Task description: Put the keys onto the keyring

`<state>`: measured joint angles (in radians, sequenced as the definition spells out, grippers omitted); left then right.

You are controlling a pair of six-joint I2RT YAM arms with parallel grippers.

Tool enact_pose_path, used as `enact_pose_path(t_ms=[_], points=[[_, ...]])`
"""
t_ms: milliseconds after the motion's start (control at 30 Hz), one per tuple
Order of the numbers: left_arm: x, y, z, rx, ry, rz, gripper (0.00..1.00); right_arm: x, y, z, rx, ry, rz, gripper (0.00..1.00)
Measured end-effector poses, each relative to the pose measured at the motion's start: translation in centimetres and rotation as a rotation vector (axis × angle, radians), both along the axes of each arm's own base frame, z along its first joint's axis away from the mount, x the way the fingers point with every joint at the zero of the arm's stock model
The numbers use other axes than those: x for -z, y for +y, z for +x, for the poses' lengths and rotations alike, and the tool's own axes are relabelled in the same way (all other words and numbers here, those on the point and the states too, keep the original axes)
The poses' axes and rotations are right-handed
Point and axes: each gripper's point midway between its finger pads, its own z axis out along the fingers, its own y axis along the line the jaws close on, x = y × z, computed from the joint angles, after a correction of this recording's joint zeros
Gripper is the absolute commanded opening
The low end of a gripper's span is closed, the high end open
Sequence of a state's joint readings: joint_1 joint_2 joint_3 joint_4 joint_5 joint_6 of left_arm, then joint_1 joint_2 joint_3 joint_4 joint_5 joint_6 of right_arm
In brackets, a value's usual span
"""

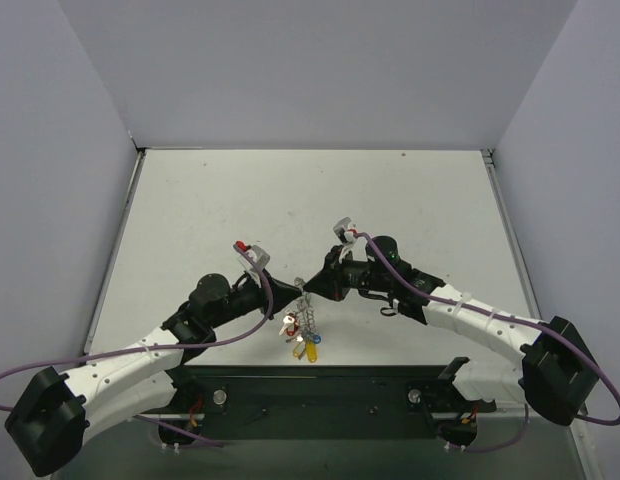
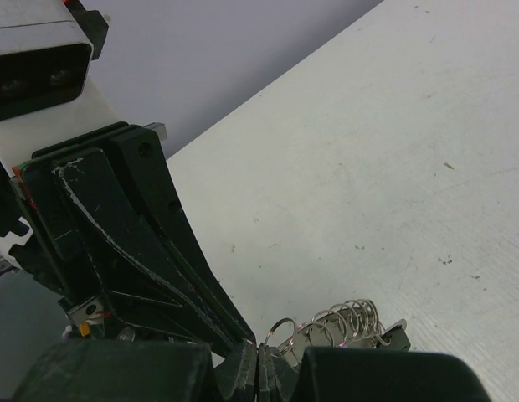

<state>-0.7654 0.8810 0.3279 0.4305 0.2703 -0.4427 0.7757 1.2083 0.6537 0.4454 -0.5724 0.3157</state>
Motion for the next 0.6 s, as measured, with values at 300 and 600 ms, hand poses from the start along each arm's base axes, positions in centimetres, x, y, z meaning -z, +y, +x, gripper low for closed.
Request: enact_pose_path(t_ms=[300,600], points=[[-0.47,-0.17,-0.19,0.014,-0.007,-0.017,0.0,0.17,-0.07,0.09,0.008,0.0,-0.001,0.0],[-0.88,-0.09,-0.4,0.017,-0.011,-0.031,0.0,0.08,-0.07,0.23,0.016,0.001,0.013,0.0]])
